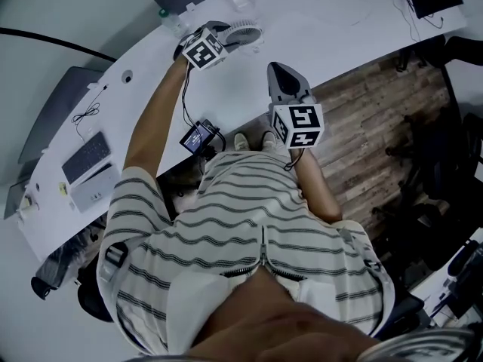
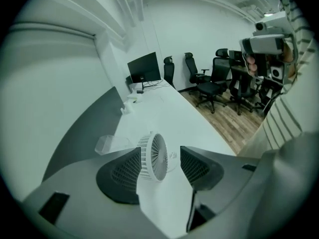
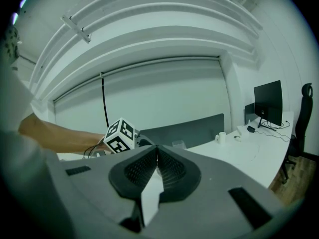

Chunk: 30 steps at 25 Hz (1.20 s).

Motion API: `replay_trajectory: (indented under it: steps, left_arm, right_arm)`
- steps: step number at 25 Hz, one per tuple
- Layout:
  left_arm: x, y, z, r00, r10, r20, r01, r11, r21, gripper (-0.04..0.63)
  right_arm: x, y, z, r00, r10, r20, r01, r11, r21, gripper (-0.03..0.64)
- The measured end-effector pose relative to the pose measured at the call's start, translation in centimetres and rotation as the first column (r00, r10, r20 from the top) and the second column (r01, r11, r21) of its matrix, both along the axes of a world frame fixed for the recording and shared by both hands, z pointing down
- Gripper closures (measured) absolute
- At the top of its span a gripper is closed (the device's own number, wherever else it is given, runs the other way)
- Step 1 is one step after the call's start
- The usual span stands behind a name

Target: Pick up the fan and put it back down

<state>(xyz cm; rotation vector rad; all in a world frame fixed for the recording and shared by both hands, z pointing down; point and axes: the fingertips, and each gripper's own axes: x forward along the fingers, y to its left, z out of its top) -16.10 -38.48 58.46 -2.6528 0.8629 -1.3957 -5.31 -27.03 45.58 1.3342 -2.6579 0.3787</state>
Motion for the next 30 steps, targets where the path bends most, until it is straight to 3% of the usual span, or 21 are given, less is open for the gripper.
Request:
replay_trajectory:
  steps: [4,15,21,30]
  left_arm:
    - [-0.3,-1.4,1.7,0.992,0.085,0.092,-0.082,0.996,-0.037,0.354]
    - [-0.5,-4.4,4.2,0.986,0.124,0.108,-0.108,0.984,-0.142,0.342]
    - [-0.3,-5.3,5.6,0.99,0.126,0.063,-0.11,0.97,-0.214,0.336]
    - [0.4,-5.8,8.4,0.972,0.198,0.124,-0.152,0.94,-0.304,0.338]
  right_arm:
    - [-0.2,-0.1,0.0,1.0,0.006,-0.011,-0.006,1.0,0.005,0.604]
    - [1.8,-0.7,0.5,0.998,0.059,-0.031,-0.059,0.998,-0.004,0.604]
    - [1.7,-1.1,1.0,0.998,0.06,-0.022,-0.061,0.998,-0.021,0.604]
    - [2.2,-1.8,0.8,0.997,0.075,-0.019,-0.075,0.997,-0.024,0.604]
